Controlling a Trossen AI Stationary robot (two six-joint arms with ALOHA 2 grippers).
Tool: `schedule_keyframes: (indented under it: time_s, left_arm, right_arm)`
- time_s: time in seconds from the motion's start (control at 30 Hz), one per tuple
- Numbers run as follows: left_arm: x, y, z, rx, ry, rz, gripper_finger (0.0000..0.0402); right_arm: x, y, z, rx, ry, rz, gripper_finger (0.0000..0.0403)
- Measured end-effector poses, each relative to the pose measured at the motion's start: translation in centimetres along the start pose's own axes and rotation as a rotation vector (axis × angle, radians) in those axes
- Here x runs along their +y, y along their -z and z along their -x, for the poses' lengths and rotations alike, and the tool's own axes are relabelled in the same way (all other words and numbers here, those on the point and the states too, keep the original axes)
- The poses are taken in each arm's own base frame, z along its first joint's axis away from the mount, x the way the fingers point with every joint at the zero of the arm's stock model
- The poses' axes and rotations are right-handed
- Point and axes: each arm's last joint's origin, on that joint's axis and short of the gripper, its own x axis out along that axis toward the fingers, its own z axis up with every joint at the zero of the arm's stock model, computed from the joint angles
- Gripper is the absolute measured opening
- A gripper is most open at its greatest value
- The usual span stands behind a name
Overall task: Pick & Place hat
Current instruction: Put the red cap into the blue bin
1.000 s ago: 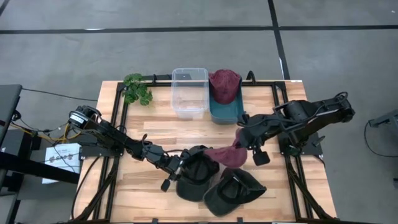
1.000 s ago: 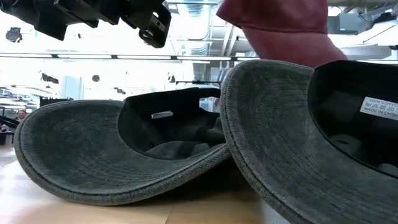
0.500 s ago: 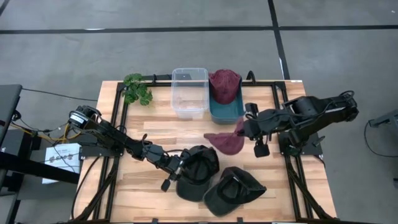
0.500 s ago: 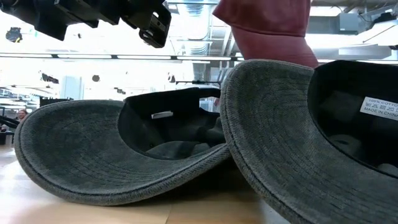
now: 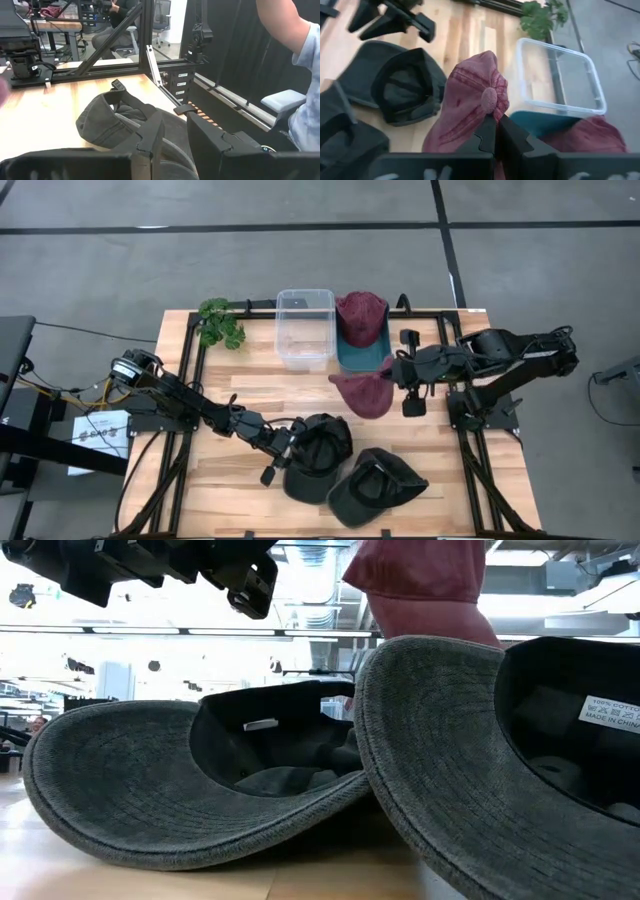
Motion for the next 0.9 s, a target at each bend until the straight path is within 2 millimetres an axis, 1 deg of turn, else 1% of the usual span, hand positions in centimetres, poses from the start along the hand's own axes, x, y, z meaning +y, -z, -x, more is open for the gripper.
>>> schedule_keyframes:
  time_s: [0.27,0.43,0.67,0.9]
  left_arm:
    - [0.0,0.0,0.0,0.000,0.000,0.000,0.0088]
    - [0.0,0.0,0.0,0.000,0.000,0.000,0.0088]
    - [0.0,0.0,0.0,0.000,0.000,0.000,0.0088]
    - [0.0,0.0,0.0,0.000,0.000,0.000,0.0088]
  right_arm:
    - [-2.2,0.4,-0.7,0.032,0.070,0.001,0.0000]
    - [-4.3,0.6,-1.1,0.044,0.142,-0.011,0.0000]
    - [-7.2,0.7,-1.4,0.015,0.247,-0.038,0.0000]
    - [-9.4,1.3,-1.5,0.027,0.323,-0.086,0.0000]
